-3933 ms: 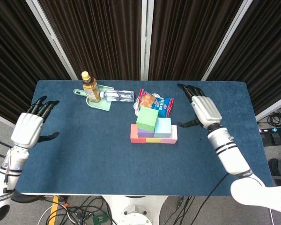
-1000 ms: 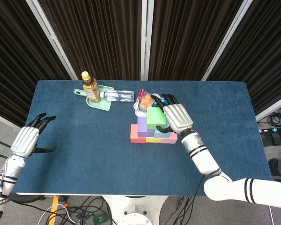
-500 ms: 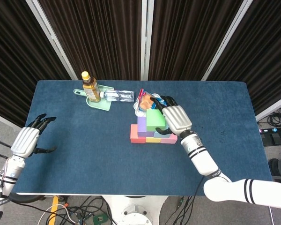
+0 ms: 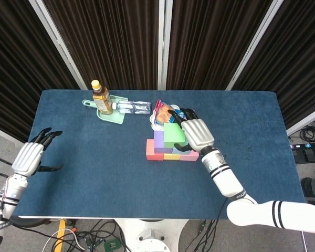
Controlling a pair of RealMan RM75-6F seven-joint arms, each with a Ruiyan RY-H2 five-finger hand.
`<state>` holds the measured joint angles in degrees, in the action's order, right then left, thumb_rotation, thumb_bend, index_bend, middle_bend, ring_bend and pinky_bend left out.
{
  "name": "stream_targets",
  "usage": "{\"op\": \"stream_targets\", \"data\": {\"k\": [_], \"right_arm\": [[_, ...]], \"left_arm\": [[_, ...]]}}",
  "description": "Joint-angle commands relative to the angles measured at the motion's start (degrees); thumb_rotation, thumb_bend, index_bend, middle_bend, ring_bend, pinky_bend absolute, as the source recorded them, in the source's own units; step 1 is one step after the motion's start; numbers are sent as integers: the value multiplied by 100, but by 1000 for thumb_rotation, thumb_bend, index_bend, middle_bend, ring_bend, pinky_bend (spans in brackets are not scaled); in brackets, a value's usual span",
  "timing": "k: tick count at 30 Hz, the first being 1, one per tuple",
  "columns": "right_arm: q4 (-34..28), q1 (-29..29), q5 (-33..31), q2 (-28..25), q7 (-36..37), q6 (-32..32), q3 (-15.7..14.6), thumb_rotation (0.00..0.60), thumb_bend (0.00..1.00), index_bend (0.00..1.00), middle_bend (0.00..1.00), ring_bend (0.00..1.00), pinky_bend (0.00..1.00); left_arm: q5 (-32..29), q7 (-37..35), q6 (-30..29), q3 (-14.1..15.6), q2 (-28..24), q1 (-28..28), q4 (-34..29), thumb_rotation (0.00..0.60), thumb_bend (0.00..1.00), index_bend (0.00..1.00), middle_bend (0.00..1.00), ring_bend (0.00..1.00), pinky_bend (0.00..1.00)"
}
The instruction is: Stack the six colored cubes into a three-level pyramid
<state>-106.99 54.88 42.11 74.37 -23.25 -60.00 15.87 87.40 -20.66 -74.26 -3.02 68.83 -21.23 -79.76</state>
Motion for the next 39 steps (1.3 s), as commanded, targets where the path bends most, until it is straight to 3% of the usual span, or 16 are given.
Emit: {"op": "stream_targets", "data": {"k": [1, 21, 27, 33, 39], "right_arm": [[-3, 2, -23, 5, -20, -7, -4, 600, 212, 0, 468, 0, 0], [-16, 44, -213, 57, -181, -20, -25, 600, 190, 0, 443, 0, 0], [-22, 35, -169, 3, 10, 190, 2, 600, 5, 0, 273, 0, 0], [-74, 92, -260, -126, -18, 388, -45, 600, 0, 0, 137, 0, 0], [-122, 123, -366, -203, 1, 462, -70, 600, 0, 0, 61, 0, 0]], "left_arm": [[-30, -45, 42, -2, 0, -5, 24, 600, 33, 143, 172, 53, 252], [-92, -328, 173, 16, 95, 12, 261, 600, 34, 143, 172, 53, 252], [-108, -329, 200, 16, 107, 13, 284, 600, 34, 143, 172, 53, 252], [-110, -355, 219, 16, 116, 13, 303, 600, 33, 143, 172, 53, 252], [-100, -362, 211, 14, 112, 16, 300, 600, 34, 143, 172, 53, 252]]}}
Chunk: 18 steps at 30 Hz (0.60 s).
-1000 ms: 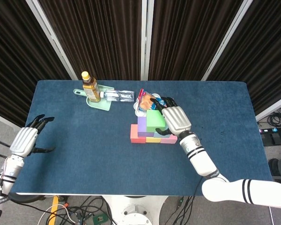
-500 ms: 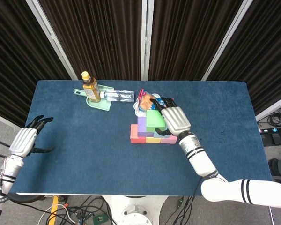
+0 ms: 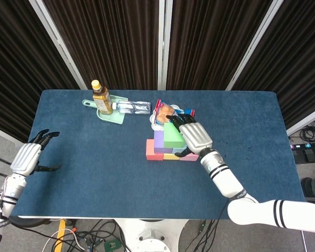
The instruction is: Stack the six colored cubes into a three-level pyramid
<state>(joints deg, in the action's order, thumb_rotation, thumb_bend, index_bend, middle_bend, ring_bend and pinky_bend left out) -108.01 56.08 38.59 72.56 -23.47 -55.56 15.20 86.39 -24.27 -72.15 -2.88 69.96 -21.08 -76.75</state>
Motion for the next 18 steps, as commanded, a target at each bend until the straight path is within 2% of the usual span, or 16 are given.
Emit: {"op": "stream_targets", "data": {"k": [1, 14, 18], "right_arm": [[-30, -1, -17, -36, 39, 20, -1, 600, 0, 0, 61, 0, 0], [-261, -175, 178, -370, 312, -102, 42, 600, 0, 0, 46, 0, 0], [-581, -337, 259, -795, 432, -136, 70, 600, 0, 0, 22, 0, 0]], "left_arm": [[3, 0, 1, 1, -3, 0, -3, 600, 34, 143, 172, 53, 252], [16, 86, -14, -21, -42, -13, -113, 600, 33, 143, 172, 53, 252], [37, 139, -73, -25, -96, 8, -202, 600, 33, 143, 172, 53, 252]]}}
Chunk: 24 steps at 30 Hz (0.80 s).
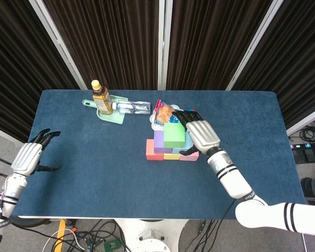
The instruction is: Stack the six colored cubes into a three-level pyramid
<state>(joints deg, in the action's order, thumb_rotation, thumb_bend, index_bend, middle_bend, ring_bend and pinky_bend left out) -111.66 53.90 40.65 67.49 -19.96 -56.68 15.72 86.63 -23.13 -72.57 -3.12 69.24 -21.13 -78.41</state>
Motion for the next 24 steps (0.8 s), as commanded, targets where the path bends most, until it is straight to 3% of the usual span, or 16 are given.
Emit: {"op": "stream_targets", "data": {"k": [1, 6, 11, 17, 24], "right_arm": [[-342, -179, 32, -499, 65, -4, -15, 600, 0, 0, 15, 0, 0], [-834, -525, 102, -1443, -284, -138, -386, 600, 0, 0, 0, 0, 0], [-898, -1468, 1430, -1780, 47, -1047, -804, 600, 0, 0, 0, 0, 0], [-162, -2638, 2986, -1531, 502, -2322, -1377, 600, 0, 0, 0, 0, 0], [960, -3567, 3749, -1015, 1036, -3280, -1667, 600, 0, 0, 0, 0, 0]], "left_arm": [[23, 47, -64, -1, -38, 26, -66, 600, 33, 143, 172, 53, 252], [46, 183, -197, -12, -64, 80, -153, 600, 33, 143, 172, 53, 252], [68, 407, -396, -74, -67, 128, -207, 600, 33, 143, 172, 53, 252], [218, 1022, -895, -143, 11, 258, -216, 600, 34, 143, 161, 53, 248], [387, 2045, -1291, -79, -29, 459, -347, 600, 33, 142, 124, 27, 224]]}}
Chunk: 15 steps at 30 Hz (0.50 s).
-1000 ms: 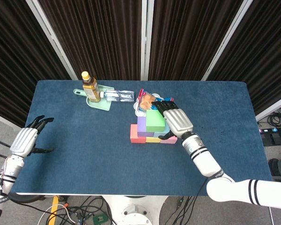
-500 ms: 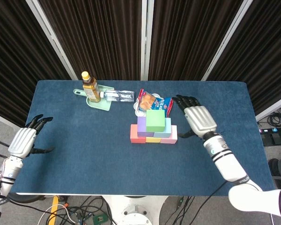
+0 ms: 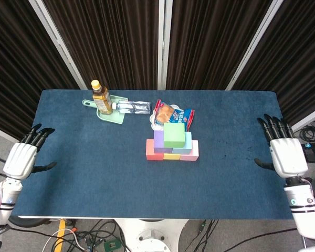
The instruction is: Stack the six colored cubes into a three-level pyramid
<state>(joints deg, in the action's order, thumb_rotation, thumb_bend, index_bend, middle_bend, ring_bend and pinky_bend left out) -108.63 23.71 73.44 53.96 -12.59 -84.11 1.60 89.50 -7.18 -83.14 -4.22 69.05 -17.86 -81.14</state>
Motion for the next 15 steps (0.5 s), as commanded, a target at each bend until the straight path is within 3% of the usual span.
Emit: {"op": "stream_targets", "data": {"k": [1, 15], "right_arm": [[795, -648, 539, 413, 302, -656, -272, 600, 0, 0, 0, 0, 0], [1803, -1481, 1347, 1239, 223, -1280, -460, 600, 0, 0, 0, 0, 0]], "left_arm": [[108, 566, -282, 44, -16, 171, -105, 600, 33, 142, 118, 20, 214], [139, 1387, -356, 170, -269, 419, -1082, 600, 34, 128, 64, 0, 161]]}}
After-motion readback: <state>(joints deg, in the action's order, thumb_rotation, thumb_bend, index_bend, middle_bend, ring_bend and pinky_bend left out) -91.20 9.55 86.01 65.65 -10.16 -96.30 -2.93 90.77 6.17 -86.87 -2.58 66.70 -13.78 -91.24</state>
